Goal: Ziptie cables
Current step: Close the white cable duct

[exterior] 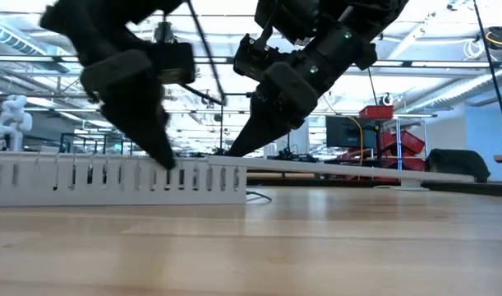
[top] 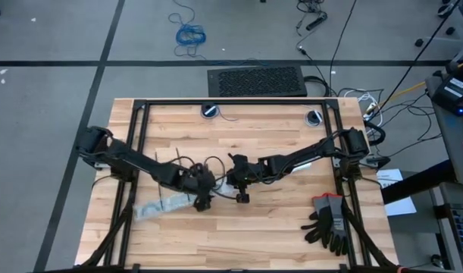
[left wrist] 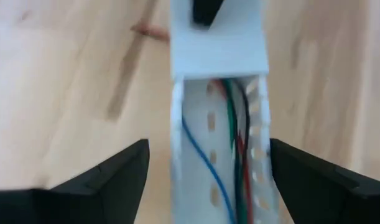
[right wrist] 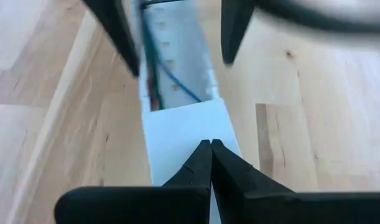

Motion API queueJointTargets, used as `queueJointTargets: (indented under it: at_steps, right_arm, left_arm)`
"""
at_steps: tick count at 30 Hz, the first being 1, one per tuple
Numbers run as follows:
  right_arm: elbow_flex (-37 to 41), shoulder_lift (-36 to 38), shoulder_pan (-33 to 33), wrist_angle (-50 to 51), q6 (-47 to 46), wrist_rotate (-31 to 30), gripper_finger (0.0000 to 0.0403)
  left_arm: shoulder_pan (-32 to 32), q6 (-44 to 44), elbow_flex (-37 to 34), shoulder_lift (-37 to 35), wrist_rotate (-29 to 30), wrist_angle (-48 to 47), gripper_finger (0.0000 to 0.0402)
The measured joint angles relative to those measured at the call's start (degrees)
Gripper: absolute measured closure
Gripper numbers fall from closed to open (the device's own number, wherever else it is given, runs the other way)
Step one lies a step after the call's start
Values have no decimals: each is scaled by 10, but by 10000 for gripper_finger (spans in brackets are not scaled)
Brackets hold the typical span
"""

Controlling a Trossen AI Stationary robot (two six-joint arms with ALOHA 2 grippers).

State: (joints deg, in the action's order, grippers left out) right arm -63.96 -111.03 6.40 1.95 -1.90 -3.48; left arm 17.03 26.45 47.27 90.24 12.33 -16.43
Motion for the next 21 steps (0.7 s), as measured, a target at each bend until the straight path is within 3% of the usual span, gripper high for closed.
queueJointTargets:
  at_steps: [5,9,14,21]
  right_arm:
    - [0,0,0,1,5,2,403]
    - [0,0,0,-2,10,1,403]
    - [0,0,1,-2,7,5,403]
    - [0,-9,8,-18,-6,4,403]
  left_arm:
    - [36,46,-23,-8,50,5,84]
    - [44,45,-27,32,100,33,84]
    - [40,1,-27,92,128,141,86]
    - [38,-6,-25,124,138,184,171]
